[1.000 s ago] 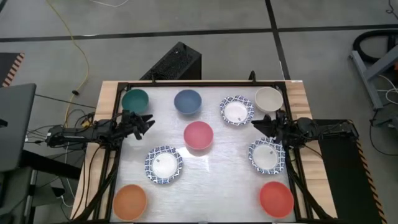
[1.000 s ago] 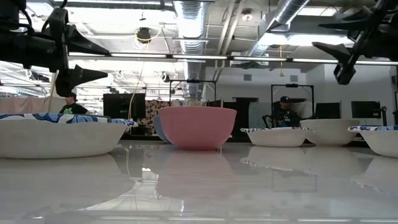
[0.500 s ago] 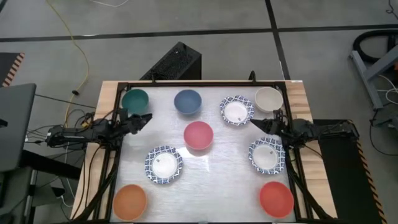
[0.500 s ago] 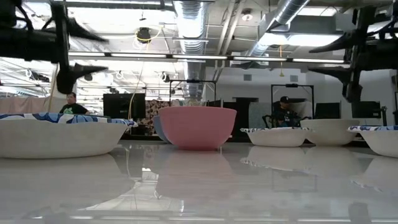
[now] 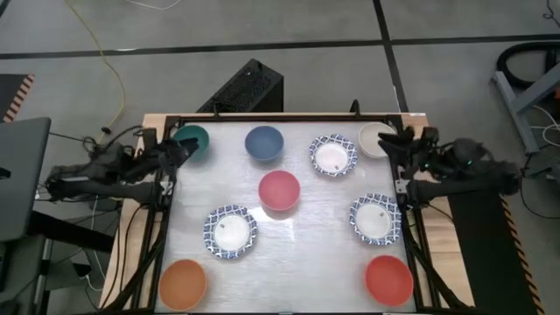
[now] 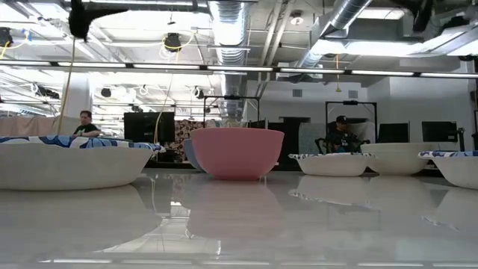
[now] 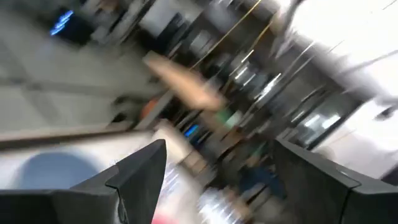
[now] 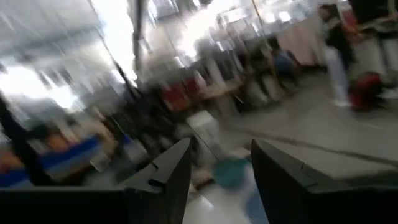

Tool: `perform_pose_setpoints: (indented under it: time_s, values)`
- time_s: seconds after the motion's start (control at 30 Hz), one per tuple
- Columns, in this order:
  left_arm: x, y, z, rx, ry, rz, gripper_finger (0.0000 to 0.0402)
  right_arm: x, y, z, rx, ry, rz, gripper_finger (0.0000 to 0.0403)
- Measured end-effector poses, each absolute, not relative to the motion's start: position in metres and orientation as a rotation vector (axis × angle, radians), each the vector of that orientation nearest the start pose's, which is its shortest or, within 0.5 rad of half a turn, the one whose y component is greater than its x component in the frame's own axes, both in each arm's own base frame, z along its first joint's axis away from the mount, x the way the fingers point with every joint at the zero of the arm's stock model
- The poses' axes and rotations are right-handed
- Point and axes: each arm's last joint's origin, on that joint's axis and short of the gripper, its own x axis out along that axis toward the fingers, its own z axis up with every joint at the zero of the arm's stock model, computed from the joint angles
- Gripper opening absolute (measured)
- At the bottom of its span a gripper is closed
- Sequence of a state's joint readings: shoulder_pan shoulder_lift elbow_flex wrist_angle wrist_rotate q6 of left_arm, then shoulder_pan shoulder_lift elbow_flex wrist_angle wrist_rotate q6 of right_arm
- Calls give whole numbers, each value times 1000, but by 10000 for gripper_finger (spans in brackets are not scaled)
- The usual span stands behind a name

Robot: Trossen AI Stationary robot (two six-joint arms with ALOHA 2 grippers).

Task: Nest bowls inside each other
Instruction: Stack the bottom right patterned white paper bowl on top of the bottom left patterned white paper bowl

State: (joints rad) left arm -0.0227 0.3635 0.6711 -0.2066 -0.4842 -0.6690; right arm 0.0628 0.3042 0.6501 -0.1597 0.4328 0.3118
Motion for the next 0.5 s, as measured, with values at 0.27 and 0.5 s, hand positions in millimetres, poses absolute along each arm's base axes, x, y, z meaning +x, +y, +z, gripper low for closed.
perform_pose_setpoints:
  time_s: [0.27, 0.5]
  values:
    - [103, 7, 409, -597, 309, 424, 281, 89, -8, 393, 273, 261, -471, 205]
    - [124, 0, 436, -509, 553, 247, 281, 123, 1, 381, 288, 607, -419, 235]
